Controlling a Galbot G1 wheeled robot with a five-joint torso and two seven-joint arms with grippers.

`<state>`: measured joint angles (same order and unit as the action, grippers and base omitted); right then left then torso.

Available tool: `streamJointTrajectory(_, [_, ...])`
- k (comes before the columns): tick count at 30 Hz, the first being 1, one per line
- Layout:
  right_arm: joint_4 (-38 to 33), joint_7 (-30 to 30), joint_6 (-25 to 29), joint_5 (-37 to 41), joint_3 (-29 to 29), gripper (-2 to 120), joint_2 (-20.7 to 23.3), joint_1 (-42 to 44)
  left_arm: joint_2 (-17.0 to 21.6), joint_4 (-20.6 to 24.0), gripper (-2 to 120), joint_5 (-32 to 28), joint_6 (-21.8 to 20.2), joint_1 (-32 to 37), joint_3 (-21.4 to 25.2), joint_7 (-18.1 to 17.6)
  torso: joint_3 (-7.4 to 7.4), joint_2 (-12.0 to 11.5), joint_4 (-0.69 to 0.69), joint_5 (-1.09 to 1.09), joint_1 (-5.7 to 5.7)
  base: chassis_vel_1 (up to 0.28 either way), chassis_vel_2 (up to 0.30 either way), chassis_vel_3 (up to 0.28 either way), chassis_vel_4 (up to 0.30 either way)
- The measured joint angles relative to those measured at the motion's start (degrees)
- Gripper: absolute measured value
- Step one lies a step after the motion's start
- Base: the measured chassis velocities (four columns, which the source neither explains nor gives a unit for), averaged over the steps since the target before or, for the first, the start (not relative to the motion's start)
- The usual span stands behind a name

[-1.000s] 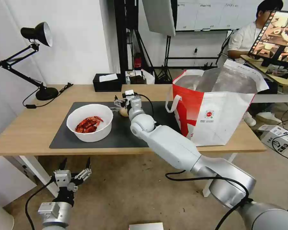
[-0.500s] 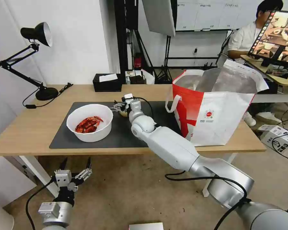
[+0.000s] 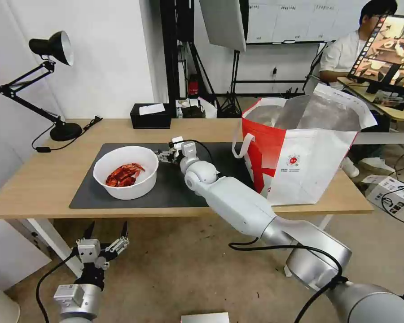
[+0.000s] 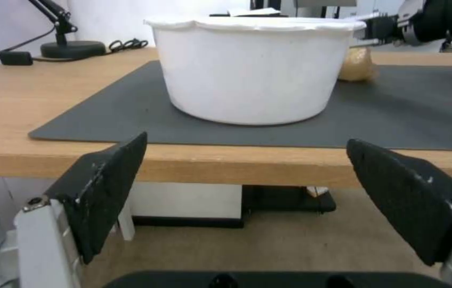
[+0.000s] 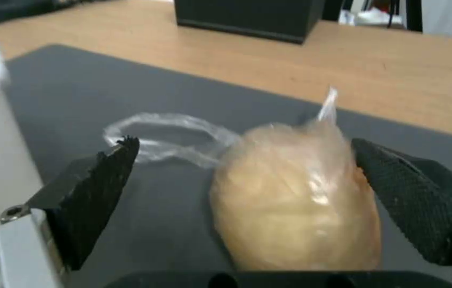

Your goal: Pick up the trash from the table and place it into the takeout bag.

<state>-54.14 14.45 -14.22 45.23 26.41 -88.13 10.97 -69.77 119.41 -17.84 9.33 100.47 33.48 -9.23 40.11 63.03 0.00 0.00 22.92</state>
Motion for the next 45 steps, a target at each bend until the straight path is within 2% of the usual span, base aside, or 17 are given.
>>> streamJointTrajectory(16, [5.9, -1.7, -1.8, -2.8, -2.1, 100, -1.1, -0.4, -0.1, -0.3, 100, 0.0, 0.2, 0.0, -0.1, 0.2, 0.00, 0.0, 0.00, 0.00, 0.00, 0.000, 0.000, 0.000, 0.000])
streamJointTrajectory(29, [6.5, -1.8, -1.7, -3.2, -2.5, 100, -1.2, -0.7, 0.2, -0.7, 100, -0.2, 0.2, -0.6, -0.4, 0.2, 0.00, 0.0, 0.00, 0.00, 0.00, 0.000, 0.000, 0.000, 0.000])
streamJointTrajectory(32, [6.4, -1.7, -1.6, -3.3, -2.4, 92, -1.1, -0.8, 0.2, -0.7, 100, -0.3, 0.2, -0.6, -0.5, 0.2, 0.00, 0.0, 0.00, 0.00, 0.00, 0.000, 0.000, 0.000, 0.000])
streamJointTrajectory(34, [6.2, -1.7, -1.5, -3.2, -2.4, 81, -1.0, -0.8, 0.2, -0.7, 100, -0.3, 0.3, -0.6, -0.6, 0.2, 0.00, 0.0, 0.00, 0.00, 0.00, 0.000, 0.000, 0.000, 0.000])
streamJointTrajectory(35, [6.2, -1.7, -1.5, -3.2, -2.4, 81, -1.0, -0.8, 0.2, -0.7, 100, -0.3, 0.3, -0.6, -0.6, 0.2, 0.00, 0.0, 0.00, 0.00, 0.00, 0.000, 0.000, 0.000, 0.000])
streamJointTrajectory(38, [5.9, -1.5, -1.5, -3.1, -2.4, 68, -0.9, -0.8, 0.2, -0.7, 100, -0.3, 0.3, -0.6, -0.6, 0.2, 0.00, 0.0, 0.00, 0.00, 0.00, 0.000, 0.000, 0.000, 0.000])
streamJointTrajectory(39, [5.9, -1.5, -1.5, -3.1, -2.4, 68, -0.9, -0.8, 0.2, -0.7, 100, -0.3, 0.3, -0.6, -0.6, 0.2, 0.00, 0.0, 0.00, 0.00, 0.00, 0.000, 0.000, 0.000, 0.000])
streamJointTrajectory(42, [5.0, -1.3, -1.5, -2.6, -2.3, 52, -0.4, -0.5, 0.2, -0.7, 100, -0.3, 0.3, -0.7, -0.6, 0.2, 0.00, 0.0, 0.00, 0.00, 0.00, 0.000, 0.000, 0.000, 0.000])
streamJointTrajectory(43, [5.0, -1.3, -1.5, -2.6, -2.3, 52, -0.4, -0.5, 0.2, -0.7, 100, -0.3, 0.3, -0.7, -0.6, 0.2, 0.00, 0.0, 0.00, 0.00, 0.00, 0.000, 0.000, 0.000, 0.000])
streamJointTrajectory(45, [4.4, -1.0, -1.5, -2.4, -2.2, 43, 0.0, -0.2, 0.2, -0.7, 100, -0.3, 0.3, -0.7, -0.7, 0.2, 0.00, 0.0, 0.00, 0.00, 0.00, 0.000, 0.000, 0.000, 0.000])
